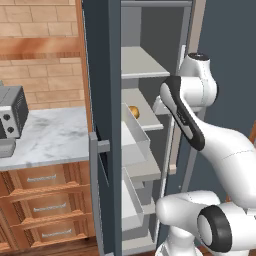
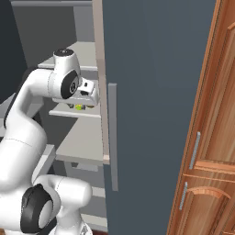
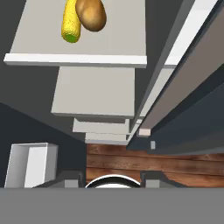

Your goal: Take the corn and potato out of the freezer and place them in the tupperware container on the counter. Then put the tupperware containing the vegetables back in the freezer.

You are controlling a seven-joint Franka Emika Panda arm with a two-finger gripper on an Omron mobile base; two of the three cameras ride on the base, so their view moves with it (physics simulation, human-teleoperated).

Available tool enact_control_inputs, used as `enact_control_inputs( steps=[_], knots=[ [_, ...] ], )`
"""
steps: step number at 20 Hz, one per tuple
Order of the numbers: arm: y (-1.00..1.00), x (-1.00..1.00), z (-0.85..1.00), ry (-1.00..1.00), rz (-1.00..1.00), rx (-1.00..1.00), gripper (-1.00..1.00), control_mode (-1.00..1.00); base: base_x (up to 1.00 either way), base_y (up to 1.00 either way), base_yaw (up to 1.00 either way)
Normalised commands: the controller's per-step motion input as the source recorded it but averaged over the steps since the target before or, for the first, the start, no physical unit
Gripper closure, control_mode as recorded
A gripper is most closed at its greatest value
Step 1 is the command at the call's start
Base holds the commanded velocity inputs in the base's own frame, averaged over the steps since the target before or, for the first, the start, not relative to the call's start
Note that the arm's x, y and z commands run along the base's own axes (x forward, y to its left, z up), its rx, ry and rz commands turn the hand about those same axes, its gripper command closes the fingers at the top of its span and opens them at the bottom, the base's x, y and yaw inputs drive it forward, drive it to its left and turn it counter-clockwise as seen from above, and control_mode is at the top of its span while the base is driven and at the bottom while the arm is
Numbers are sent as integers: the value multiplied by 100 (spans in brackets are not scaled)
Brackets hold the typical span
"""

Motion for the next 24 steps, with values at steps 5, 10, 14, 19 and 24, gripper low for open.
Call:
enact_control_inputs(
  steps=[5,10,14,19,24],
  knots=[
    [2,-21,-11,3,3,0,-100,-100,0,0,0],
    [8,-2,-23,1,10,1,-100,-100,0,0,0],
    [21,7,-2,-1,0,0,-100,-100,0,0,0],
    [24,0,-2,0,1,-2,-100,-100,0,0,0],
    [21,8,-12,-12,2,0,-100,-100,0,0,0]
  ],
)
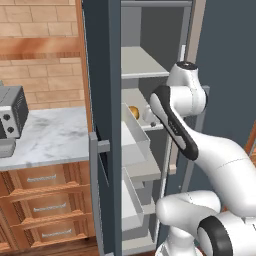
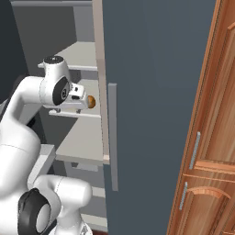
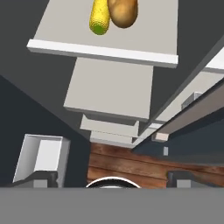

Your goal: Take the corn and potato out of the freezer and place them in the tupperware container on the counter. Then put the tupperware containing the vegetables back in the freezer.

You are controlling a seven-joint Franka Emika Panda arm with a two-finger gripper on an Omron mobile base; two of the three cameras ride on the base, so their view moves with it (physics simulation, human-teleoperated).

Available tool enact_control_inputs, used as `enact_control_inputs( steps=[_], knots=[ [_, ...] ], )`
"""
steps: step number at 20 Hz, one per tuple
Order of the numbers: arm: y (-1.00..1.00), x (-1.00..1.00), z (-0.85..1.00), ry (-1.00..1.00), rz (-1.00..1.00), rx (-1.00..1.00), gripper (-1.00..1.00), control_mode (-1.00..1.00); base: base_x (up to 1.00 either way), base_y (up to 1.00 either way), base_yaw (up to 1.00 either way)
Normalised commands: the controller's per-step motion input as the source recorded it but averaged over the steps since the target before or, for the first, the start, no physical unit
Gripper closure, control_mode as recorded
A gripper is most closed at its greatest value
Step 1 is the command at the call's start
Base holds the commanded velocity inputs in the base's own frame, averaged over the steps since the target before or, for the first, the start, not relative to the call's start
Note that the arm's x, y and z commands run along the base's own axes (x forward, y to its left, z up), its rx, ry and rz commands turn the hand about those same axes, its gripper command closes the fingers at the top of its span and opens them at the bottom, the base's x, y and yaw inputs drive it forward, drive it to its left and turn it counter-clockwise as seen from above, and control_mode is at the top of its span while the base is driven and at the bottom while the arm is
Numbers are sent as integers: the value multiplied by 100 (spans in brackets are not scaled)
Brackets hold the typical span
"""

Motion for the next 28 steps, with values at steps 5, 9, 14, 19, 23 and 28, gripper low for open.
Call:
enact_control_inputs(
  steps=[5,9,14,19,23,28],
  knots=[
    [1,31,-10,-17,-3,0,-100,-100,0,0,0],
    [-3,50,-3,-11,-6,0,-100,-100,0,0,0],
    [0,42,-6,-2,-1,1,-100,-100,0,0,0],
    [0,44,-10,0,0,1,-100,-100,0,0,0],
    [4,50,-28,0,0,0,-100,-100,0,0,0],
    [23,42,-34,0,0,0,-100,-100,0,0,0]
  ],
)
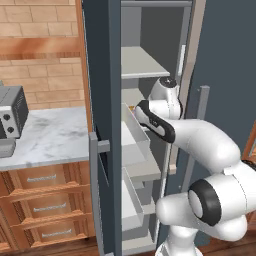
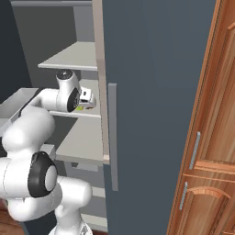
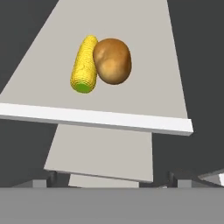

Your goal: Take the corn and potato out of the freezer and place them in the tupperware container on the counter. Then put the tupperware containing the vegetables back in the freezer.

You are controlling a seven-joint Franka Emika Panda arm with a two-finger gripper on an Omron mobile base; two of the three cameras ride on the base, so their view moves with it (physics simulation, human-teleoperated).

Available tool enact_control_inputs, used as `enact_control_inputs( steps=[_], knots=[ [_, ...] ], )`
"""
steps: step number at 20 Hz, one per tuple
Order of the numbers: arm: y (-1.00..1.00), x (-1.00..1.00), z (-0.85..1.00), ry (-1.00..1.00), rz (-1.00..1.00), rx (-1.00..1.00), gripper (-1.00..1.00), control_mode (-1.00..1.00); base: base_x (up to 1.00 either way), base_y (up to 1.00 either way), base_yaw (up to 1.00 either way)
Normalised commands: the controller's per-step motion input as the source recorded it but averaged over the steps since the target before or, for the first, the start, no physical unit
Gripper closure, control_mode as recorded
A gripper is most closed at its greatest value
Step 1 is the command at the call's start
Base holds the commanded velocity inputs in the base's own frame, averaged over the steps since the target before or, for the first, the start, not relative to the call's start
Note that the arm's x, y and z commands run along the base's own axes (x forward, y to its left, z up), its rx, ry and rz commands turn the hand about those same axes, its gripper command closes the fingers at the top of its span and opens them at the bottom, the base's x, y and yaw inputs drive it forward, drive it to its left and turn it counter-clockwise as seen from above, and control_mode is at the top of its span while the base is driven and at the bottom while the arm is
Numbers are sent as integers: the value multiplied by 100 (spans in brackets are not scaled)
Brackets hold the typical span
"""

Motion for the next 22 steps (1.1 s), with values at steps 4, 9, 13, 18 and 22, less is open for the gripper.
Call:
enact_control_inputs(
  steps=[4,9,13,18,22],
  knots=[
    [4,36,-19,0,0,0,-100,-100,0,0,0],
    [0,37,-2,0,0,0,-100,-100,0,0,0],
    [0,44,-6,-1,0,1,-100,-100,0,0,0],
    [6,37,-12,0,0,0,-100,-100,0,0,0],
    [10,25,-13,-1,0,0,-100,-100,0,0,0]
  ],
)
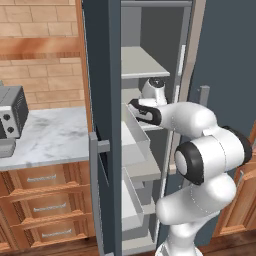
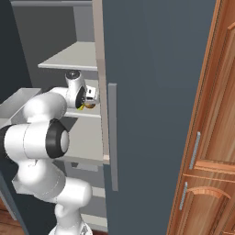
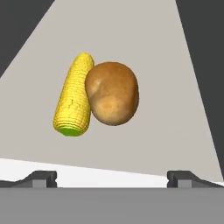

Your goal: Take the corn and potato out of the freezer and place them in the tupperware container on the counter. Then put the tupperware containing the vegetables back in the freezer.

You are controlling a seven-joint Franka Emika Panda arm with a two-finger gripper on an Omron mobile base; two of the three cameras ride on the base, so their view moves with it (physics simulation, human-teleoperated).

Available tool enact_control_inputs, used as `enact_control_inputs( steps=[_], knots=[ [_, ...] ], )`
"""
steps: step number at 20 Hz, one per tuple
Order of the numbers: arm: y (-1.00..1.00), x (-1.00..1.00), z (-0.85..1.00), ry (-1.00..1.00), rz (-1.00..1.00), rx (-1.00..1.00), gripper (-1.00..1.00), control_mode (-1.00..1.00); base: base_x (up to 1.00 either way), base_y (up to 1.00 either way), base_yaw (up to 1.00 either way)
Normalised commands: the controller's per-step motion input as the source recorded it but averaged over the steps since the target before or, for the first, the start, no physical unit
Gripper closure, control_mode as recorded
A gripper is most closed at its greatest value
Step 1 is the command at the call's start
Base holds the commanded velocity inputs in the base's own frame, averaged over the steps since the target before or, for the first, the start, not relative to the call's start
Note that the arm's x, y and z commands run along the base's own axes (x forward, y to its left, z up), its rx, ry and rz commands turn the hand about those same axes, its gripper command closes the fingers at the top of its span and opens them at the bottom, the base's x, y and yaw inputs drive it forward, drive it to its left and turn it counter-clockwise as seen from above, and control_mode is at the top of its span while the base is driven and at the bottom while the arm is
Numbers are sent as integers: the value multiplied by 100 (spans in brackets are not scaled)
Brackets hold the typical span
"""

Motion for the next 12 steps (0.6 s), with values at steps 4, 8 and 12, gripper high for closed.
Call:
enact_control_inputs(
  steps=[4,8,12],
  knots=[
    [5,30,-24,-6,0,0,-100,-100,0,0,0],
    [5,32,-27,-4,0,0,-100,-100,0,0,0],
    [0,33,-16,-2,0,0,-100,-100,0,0,0]
  ],
)
